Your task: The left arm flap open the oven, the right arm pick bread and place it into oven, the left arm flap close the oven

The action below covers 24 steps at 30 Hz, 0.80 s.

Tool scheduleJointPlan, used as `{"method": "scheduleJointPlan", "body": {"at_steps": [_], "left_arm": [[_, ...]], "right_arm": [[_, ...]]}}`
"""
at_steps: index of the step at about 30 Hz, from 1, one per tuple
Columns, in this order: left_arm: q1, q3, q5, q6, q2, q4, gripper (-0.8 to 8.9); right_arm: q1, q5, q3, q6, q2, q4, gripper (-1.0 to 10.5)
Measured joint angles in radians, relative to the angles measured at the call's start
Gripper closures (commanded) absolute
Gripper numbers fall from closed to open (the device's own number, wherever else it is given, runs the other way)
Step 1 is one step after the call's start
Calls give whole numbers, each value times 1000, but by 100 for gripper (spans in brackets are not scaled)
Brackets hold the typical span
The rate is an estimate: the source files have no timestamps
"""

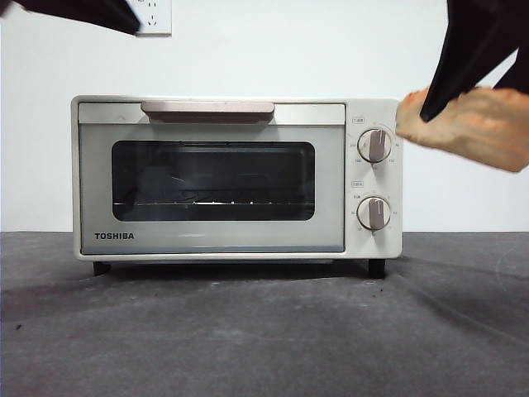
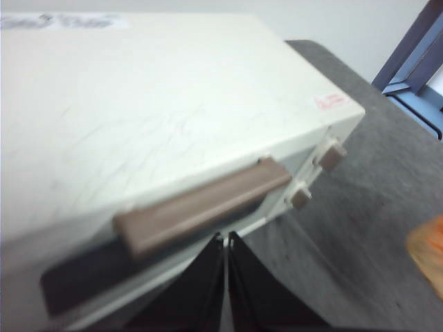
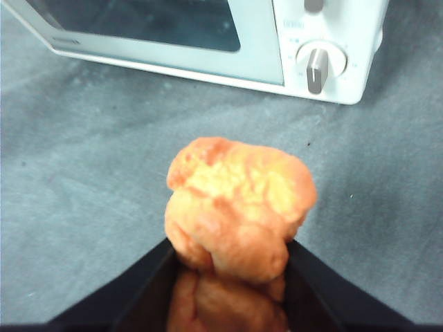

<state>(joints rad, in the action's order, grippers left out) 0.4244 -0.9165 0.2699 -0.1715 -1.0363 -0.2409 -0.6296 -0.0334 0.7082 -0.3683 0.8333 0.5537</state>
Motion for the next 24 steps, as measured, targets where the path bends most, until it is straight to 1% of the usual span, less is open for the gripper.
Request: {"method": "scheduleJointPlan", "body": {"at_steps": [4,9,14,24], "left_arm": [[27,0,-58,0,-77,101,797],[43,0,-90,9,-148,178,797],[52,-1,-112,32,-207,223,797],[53,-6,-134,85,-270,237,798]], "right_arm": [[0,0,12,5,-27,14,753],[0,0,13,5,-72,31,753],[0,0,13,5,-93,42,753],[0,-2,13,5,-96,63,753]]}}
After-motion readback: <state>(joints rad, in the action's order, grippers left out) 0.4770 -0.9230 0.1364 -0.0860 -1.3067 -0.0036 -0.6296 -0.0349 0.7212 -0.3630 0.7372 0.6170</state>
